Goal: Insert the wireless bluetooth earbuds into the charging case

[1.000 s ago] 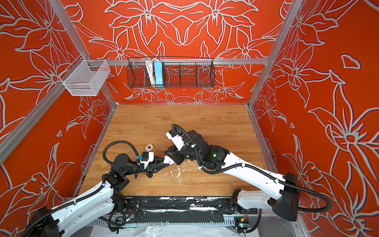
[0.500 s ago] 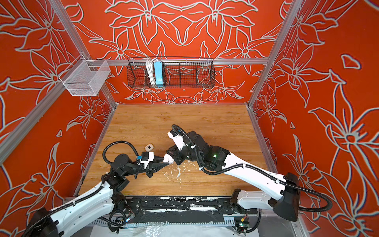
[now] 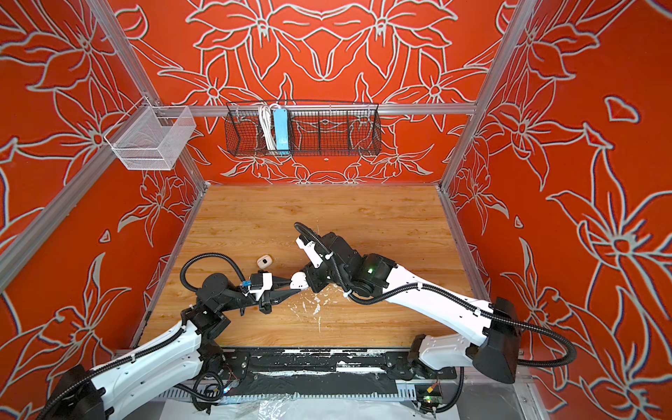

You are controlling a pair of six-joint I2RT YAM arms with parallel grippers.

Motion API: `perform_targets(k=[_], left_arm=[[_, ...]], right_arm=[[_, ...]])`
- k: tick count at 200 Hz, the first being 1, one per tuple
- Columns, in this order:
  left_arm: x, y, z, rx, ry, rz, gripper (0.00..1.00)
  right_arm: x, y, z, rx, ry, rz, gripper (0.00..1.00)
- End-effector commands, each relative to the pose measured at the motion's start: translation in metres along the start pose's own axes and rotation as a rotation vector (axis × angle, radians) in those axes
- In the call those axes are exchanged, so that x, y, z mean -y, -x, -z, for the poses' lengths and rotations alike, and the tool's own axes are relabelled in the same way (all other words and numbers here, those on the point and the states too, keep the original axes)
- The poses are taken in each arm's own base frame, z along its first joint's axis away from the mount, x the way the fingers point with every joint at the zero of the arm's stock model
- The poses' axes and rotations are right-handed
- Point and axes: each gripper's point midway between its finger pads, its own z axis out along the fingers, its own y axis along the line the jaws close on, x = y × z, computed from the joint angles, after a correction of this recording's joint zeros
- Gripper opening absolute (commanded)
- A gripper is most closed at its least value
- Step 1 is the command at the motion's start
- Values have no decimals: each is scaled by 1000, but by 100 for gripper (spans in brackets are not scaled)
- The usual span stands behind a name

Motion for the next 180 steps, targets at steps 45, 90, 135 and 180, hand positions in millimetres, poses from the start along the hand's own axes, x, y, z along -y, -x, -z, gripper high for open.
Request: perform_targets(k=[45,90,135,180], left_arm=[[-2,1,-6,-15,-13,16,0],[-13,-3,-10,-52,20,73,0],[-20,-7,-11,-63,43,106,0],[-51,-19,-7,-96,205,215,0]], right_arm=[[-36,2,28,89,209,80,21],[-38,5,47,160,216,111,21],[-26,7,58,222,155,125,21],[16,11,61,246,-87,69,23]])
